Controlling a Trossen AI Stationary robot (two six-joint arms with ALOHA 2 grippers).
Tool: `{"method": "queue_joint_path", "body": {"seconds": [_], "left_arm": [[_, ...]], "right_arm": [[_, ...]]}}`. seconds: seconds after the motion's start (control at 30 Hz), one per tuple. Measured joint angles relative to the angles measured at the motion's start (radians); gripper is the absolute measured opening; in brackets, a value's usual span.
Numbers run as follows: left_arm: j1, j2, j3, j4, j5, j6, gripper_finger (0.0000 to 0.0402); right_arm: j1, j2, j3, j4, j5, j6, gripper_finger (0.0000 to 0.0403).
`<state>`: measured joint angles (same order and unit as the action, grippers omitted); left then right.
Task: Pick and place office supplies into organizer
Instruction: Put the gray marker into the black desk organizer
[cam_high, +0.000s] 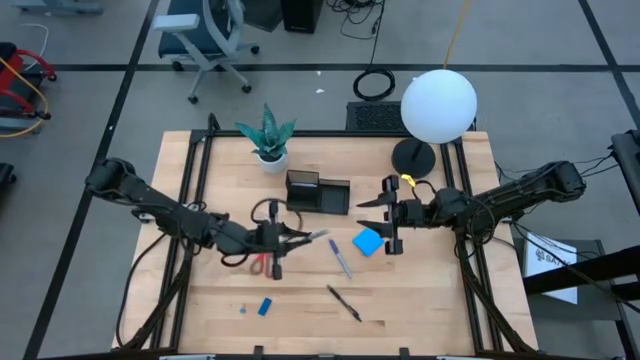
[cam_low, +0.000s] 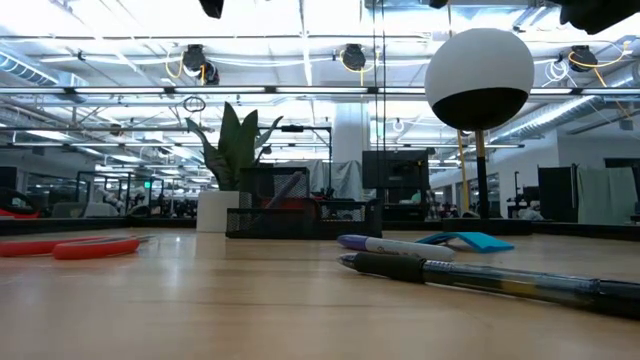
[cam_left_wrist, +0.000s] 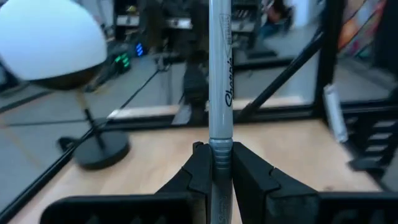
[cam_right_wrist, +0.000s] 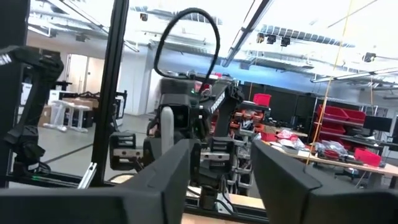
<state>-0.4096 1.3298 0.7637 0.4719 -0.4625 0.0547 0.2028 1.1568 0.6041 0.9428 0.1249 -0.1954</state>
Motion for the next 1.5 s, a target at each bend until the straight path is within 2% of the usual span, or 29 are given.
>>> {"method": "queue_joint_path", "body": {"seconds": [0.23, 0.43, 0.67, 0.77, 1.0, 1.23, 1.37, 1.5], "left_arm": [[0.058, -0.003, -0.029, 0.022, 0.073, -0.016, 0.0043], [0.079, -0.003, -0.029, 0.049, 0.118, -0.013, 0.0044], [0.079, 0.008, -0.029, 0.053, 0.122, -0.015, 0.0044], [0.078, 0.007, -0.029, 0.053, 0.123, -0.016, 0.0044], [0.08, 0.008, -0.029, 0.054, 0.123, -0.031, 0.0047], [0.085, 0.029, -0.029, 0.056, 0.124, -0.037, 0.0045], [0.085, 0.041, -0.03, 0.052, 0.124, -0.034, 0.0052], [0.085, 0.038, -0.029, 0.059, 0.124, -0.034, 0.0049]], "right_arm": [[-0.003, 0.038, 0.0, 0.064, 0.004, 0.049, 0.023], [-0.028, 0.122, 0.035, 0.087, 0.002, 0.062, 0.0244], [-0.032, 0.225, 0.104, 0.101, -0.003, 0.072, 0.023], [-0.032, 0.27, 0.141, 0.106, -0.067, 0.087, 0.0227], [-0.031, 0.372, 0.225, 0.106, -0.103, 0.106, 0.0227], [-0.031, 0.442, 0.277, 0.112, -0.104, 0.051, 0.0215], [-0.031, 0.452, 0.277, 0.126, -0.103, 0.048, 0.0191], [-0.031, 0.451, 0.277, 0.132, -0.103, 0.045, 0.0141]]}}
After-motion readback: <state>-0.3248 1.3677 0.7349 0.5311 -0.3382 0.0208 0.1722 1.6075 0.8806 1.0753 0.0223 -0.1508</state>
